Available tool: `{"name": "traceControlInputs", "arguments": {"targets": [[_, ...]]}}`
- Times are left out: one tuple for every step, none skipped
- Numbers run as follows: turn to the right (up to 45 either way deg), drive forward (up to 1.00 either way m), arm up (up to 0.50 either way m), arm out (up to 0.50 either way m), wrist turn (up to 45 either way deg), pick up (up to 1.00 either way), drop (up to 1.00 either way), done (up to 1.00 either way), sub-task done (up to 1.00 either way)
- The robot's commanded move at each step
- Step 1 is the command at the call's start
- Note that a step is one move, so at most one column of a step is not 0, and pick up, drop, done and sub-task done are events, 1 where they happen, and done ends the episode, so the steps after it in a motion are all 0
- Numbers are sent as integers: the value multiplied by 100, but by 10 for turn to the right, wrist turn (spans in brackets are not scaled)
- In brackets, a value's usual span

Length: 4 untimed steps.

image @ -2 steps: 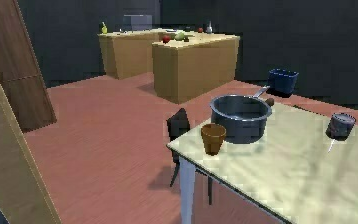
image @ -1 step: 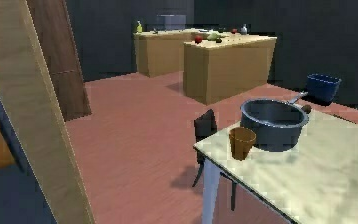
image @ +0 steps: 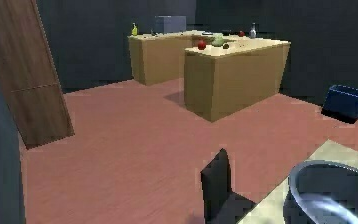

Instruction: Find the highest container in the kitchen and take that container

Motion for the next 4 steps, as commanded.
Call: {"name": "traceControlInputs", "arguments": {"targets": [[-360, 0, 0, 0, 0, 0, 0, 0, 0], [0, 45, 0, 0, 0, 0, 0, 0, 0], [450, 0, 0, 0, 0, 0, 0, 0, 0], [60, 0, 0, 0, 0, 0, 0, 0, 0]]}}
